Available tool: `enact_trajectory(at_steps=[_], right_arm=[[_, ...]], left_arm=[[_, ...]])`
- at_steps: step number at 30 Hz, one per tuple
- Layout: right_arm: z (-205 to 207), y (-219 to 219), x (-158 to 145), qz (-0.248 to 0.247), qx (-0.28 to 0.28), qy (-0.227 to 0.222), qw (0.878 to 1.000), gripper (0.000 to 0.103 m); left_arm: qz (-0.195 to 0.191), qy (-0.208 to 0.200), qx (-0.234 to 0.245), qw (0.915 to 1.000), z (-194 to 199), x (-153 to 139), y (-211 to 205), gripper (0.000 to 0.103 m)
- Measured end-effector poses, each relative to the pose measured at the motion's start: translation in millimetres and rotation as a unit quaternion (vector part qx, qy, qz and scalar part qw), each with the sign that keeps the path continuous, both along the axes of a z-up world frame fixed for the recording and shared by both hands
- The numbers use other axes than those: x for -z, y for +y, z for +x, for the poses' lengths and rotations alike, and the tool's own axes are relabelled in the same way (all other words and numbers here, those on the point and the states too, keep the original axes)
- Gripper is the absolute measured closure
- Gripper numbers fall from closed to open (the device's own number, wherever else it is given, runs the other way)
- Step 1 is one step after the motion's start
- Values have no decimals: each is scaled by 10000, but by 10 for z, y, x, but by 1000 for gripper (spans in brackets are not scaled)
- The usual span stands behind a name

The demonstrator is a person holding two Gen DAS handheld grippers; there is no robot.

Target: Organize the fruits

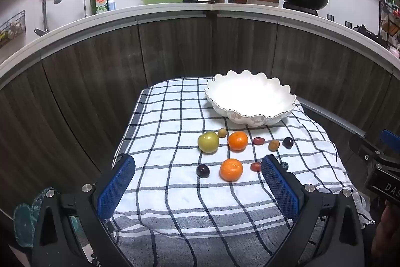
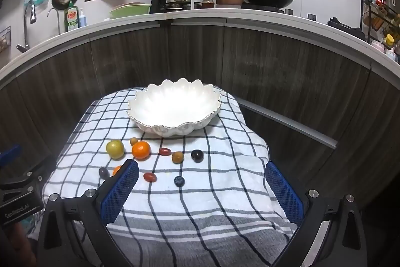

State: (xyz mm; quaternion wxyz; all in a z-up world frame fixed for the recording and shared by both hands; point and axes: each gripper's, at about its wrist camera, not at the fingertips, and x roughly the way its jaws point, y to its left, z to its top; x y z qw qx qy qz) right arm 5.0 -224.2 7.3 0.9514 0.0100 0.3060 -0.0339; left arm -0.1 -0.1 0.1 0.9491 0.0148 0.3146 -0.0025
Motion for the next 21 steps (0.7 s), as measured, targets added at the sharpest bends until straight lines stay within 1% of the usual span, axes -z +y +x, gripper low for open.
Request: enact_trajectory(at_steps=[5, 7, 21], right_arm=[[-14, -17, -10, 36, -22, -5, 10000, 1], [1, -18, -26, 38, -35, 8, 10000, 1], [-26, 1, -47, 0, 9, -57, 10000, 1]], left_arm=[[-4, -19, -54, 10000, 12, 4, -9, 0], [-25, -12, 40, 10000, 2, -1, 3, 0], [-27, 43, 96, 9999, -22, 12, -12, 0]])
